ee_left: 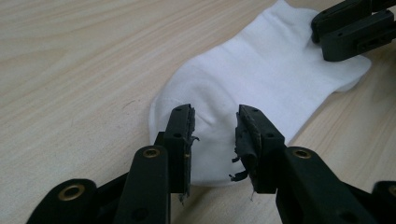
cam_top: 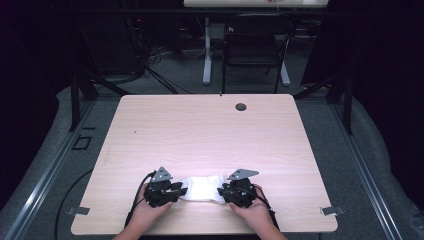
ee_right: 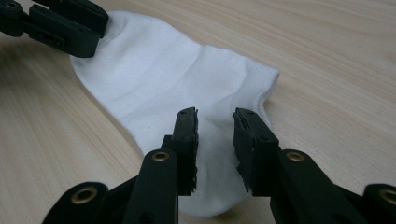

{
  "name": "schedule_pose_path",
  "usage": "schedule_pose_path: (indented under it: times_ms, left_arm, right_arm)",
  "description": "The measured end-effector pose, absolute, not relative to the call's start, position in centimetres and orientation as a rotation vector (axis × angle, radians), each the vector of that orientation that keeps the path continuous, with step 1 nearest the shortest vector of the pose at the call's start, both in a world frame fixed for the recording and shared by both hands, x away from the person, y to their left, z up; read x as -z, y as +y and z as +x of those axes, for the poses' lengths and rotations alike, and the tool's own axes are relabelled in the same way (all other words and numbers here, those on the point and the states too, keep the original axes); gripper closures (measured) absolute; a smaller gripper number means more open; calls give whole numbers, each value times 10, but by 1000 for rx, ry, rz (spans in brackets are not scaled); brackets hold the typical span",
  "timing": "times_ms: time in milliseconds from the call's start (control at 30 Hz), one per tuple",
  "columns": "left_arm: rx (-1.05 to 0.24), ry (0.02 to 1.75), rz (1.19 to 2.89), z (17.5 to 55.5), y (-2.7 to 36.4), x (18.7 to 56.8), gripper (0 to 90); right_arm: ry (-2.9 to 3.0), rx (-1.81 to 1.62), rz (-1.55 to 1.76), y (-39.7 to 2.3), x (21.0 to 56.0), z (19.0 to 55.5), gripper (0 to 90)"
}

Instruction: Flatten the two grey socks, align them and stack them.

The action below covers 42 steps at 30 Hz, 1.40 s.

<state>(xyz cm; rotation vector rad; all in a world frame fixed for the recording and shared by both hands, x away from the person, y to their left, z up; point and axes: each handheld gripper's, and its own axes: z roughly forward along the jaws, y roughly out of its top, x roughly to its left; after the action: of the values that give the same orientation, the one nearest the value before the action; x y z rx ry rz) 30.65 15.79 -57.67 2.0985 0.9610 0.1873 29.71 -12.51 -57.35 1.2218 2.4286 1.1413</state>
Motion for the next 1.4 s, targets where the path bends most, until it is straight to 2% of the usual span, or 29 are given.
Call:
schedule_pose_path:
  times_ms: [267,567,900,1400]
  left_arm:
    - [-189,970,2091,309,158,580,668]
    - [-202,989,2101,325,155,578,669]
    - [-189,1050,2014,341,160,583,672]
    - [-199,1094,1950,346,162,585,651]
  right_arm:
    - [2448,-1104,1212,-124,574,300,706]
    - [2457,-1073,1225,-122,572,319,721]
    - [2419,-1071,1292,-119,572,344,731]
    - [2395,-1094,1296,-117,574,349,724]
